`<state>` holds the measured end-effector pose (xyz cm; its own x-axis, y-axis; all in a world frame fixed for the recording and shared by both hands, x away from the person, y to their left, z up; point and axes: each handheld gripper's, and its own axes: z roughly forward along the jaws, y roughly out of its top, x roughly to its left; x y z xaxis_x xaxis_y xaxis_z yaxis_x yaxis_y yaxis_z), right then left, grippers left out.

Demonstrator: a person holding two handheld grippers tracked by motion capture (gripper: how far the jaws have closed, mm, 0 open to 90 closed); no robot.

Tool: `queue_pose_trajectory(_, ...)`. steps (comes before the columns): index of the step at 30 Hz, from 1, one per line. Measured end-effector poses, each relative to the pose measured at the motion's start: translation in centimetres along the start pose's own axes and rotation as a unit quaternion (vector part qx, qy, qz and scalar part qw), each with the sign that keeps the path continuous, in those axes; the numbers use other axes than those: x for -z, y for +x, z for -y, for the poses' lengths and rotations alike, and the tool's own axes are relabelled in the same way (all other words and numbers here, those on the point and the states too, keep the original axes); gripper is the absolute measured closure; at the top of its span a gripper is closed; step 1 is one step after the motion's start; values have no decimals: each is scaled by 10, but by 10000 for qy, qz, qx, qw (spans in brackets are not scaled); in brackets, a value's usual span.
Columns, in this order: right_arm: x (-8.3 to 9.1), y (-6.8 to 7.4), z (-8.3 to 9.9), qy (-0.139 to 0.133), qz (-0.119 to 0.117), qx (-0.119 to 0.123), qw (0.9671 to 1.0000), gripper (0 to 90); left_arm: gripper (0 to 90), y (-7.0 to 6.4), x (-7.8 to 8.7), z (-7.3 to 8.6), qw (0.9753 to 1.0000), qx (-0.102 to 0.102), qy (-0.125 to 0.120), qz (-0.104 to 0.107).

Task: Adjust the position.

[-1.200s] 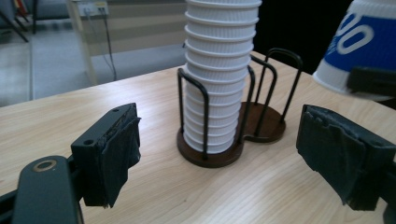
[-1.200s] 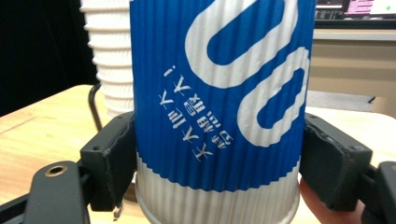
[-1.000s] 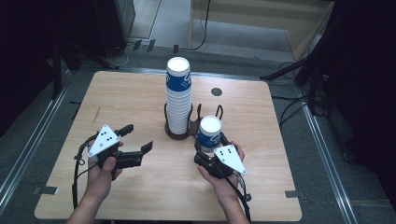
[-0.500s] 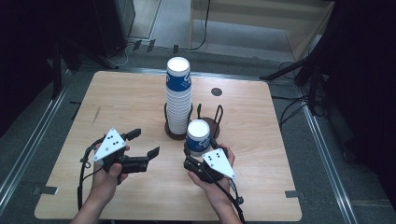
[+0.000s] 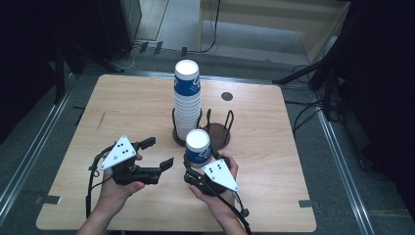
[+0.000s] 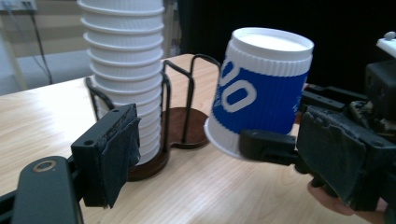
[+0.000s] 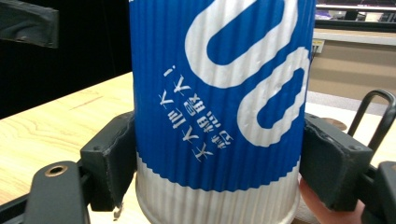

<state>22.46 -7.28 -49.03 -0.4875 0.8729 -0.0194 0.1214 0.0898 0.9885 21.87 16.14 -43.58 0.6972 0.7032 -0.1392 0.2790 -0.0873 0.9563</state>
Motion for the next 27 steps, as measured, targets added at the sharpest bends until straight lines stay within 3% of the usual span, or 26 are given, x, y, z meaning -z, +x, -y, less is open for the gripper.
queue_pose_trajectory(12, 1, 14, 2, -15, -138, 218, 9997, 200, 152, -5, -5, -2, 9997, 42, 199, 153)
queue_pose_trajectory(18, 1, 21, 6, -13, -112, 627, 9980, 200, 159, -4, -6, -6, 9982, 87, 554, 205)
queue_pose_trajectory(25, 0, 26, 9, -21, -138, 857, 9962, 202, 160, -3, -7, -7, 9966, 100, 755, 321)
queue_pose_trajectory(27, 0, 28, 10, -33, -128, 1017, 9947, 202, 164, -4, -7, -8, 9966, 94, 748, 335)
